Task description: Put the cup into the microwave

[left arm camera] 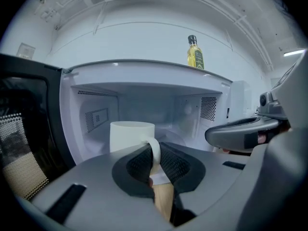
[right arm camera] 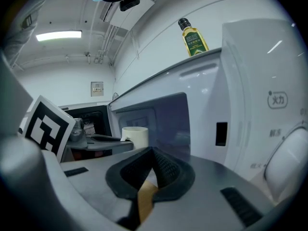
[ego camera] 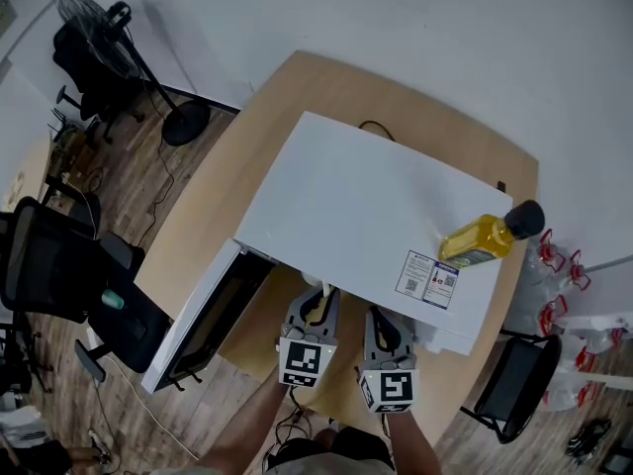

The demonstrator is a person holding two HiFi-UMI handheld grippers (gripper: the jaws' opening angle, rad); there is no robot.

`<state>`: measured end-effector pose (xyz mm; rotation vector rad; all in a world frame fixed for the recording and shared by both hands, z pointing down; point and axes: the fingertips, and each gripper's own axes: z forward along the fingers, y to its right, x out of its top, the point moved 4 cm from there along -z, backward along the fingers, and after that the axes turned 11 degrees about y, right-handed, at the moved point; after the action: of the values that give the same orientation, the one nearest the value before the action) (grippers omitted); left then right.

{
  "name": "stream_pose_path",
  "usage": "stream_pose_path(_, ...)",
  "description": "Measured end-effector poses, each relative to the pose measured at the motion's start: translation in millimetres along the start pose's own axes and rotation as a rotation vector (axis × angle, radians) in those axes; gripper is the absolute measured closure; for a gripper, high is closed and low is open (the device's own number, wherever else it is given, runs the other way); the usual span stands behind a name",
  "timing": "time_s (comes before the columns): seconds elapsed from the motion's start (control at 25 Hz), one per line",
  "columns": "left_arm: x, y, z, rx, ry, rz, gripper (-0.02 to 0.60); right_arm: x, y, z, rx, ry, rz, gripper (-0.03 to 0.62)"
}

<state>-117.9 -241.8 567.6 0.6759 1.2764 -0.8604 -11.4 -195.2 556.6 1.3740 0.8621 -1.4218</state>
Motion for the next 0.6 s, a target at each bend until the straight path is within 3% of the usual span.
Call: stream_pose_path(0.6, -5, -16, 26, 0.028, -0.009, -0.035, 0.528, -12, -3, 14, 0.013, -0.025, 0.026, 0.576)
